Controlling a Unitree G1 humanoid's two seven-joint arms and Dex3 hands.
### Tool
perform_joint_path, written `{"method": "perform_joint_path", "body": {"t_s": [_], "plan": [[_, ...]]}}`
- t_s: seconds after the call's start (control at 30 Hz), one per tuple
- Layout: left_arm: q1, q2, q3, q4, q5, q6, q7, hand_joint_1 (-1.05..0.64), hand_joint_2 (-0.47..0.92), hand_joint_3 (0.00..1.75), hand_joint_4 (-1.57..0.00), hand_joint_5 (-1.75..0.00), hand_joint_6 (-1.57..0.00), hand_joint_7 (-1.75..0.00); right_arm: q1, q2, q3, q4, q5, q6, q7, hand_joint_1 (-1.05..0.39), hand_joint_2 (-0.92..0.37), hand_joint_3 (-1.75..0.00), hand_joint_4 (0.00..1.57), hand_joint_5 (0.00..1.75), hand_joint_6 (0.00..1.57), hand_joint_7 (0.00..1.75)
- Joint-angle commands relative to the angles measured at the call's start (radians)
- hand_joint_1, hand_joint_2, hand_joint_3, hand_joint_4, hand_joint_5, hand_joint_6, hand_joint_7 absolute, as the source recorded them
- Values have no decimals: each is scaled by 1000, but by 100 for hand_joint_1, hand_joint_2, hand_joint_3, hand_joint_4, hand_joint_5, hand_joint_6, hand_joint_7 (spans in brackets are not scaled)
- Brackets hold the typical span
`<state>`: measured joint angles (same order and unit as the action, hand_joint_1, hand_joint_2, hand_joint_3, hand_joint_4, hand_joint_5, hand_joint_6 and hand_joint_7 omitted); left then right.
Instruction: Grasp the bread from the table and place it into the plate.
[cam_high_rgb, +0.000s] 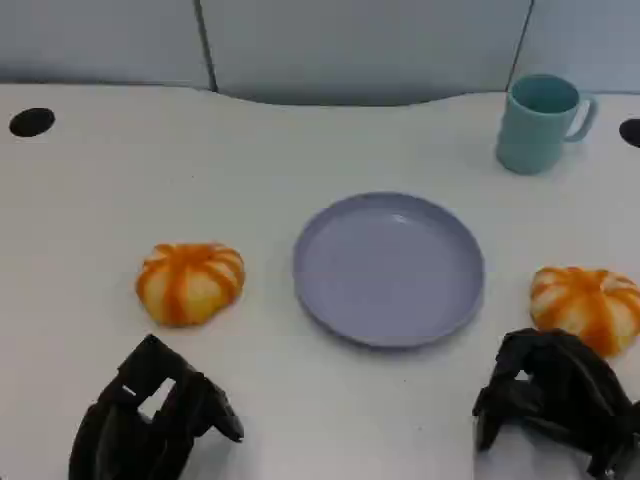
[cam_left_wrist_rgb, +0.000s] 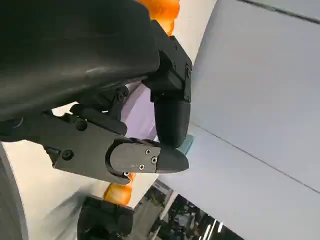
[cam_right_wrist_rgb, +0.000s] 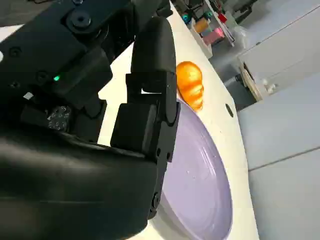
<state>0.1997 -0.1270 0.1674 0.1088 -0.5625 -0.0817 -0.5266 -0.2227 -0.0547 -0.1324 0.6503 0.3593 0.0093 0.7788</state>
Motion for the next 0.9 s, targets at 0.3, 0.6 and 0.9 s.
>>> {"method": "perform_joint_path", "body": {"t_s": [0.3, 0.6, 0.9], "plan": [[-3, 8, 5, 13, -1, -9, -6, -45, 92, 27, -74, -175, -51, -175, 14, -14, -5, 14, -2, 5, -4, -105, -52, 0, 157, 67, 157, 45], [-4, 9, 3, 15, 3, -11, -6, -46, 92, 26, -74, -175, -50, -175, 4, -16, -10, 29, 2, 14, 9, -105, -50, 0, 157, 67, 157, 45], [-8, 28, 12, 6, 4, -15, -12, -47, 92, 27, -75, -175, -51, -175, 12, 0, -3, 16, -9, 8, -7, -105, -50, 0, 157, 67, 157, 46]]}}
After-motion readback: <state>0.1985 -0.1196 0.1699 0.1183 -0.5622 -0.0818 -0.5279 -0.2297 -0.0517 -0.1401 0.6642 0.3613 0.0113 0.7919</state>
